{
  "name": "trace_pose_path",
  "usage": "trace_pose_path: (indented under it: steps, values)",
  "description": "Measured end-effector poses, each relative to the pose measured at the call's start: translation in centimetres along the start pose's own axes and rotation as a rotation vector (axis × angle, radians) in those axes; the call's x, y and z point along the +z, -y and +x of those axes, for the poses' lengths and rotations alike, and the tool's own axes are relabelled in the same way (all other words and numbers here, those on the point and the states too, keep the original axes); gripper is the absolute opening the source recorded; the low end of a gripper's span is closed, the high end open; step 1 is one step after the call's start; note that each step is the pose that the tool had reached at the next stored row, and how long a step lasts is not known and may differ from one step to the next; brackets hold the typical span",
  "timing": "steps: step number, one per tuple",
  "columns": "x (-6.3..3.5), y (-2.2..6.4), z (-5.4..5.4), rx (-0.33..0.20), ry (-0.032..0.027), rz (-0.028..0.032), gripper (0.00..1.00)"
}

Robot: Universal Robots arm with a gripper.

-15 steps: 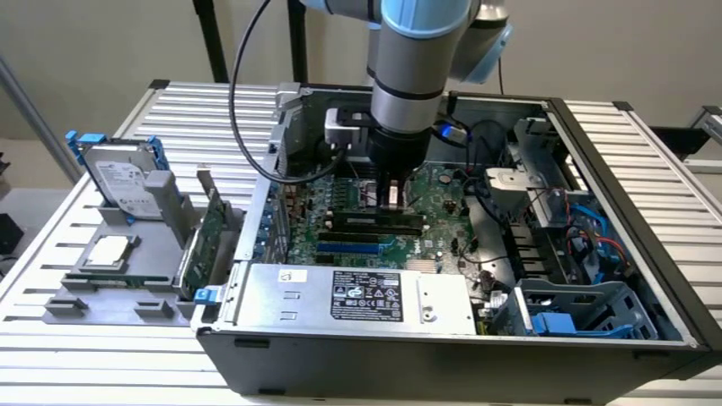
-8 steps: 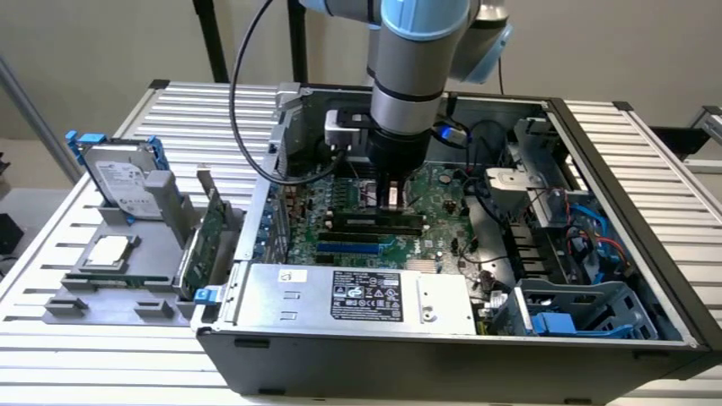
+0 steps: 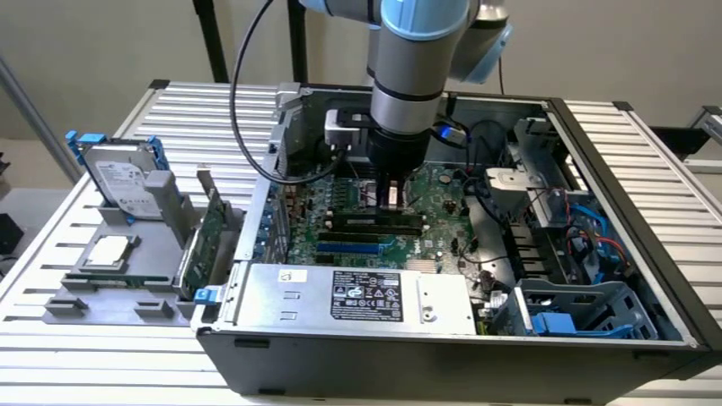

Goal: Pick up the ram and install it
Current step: 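Insert the ram into the slot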

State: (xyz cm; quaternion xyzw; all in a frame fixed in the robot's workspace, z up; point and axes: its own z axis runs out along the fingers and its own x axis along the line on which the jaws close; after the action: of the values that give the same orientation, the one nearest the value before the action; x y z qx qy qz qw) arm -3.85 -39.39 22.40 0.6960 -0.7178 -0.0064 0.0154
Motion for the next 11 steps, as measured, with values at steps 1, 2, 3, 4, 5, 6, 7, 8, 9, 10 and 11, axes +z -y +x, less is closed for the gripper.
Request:
trace_pose_path:
  steps: [1,2,3,4,5,6,7,8,9,10,11]
  values:
    - [0.00,0.00,0.00,0.000,0.0000,0.0000,0.00]
    - [0.02,0.00,0.00,0.000,-0.0002,-0.0001,0.00]
    - [0.06,0.00,-0.01,0.000,0.0000,0.0001,0.00]
    - [0.11,0.00,-0.01,0.000,0.0000,0.0000,0.00]
    - [0.17,0.00,-0.01,0.000,-0.0002,0.0000,0.00]
    - [0.24,0.00,-0.01,0.000,-0.0004,0.0000,0.00]
    - [0.32,0.01,-0.01,0.000,-0.0003,0.0000,0.00]
    - [0.35,0.01,-0.01,0.000,-0.0004,0.0000,0.00]
    - [0.36,0.01,-0.01,0.000,-0.0006,0.0000,0.00]
    - [0.37,0.01,-0.01,0.000,-0.0004,-0.0001,0.00]
    - [0.37,0.01,-0.01,0.000,-0.0004,-0.0001,1.00]
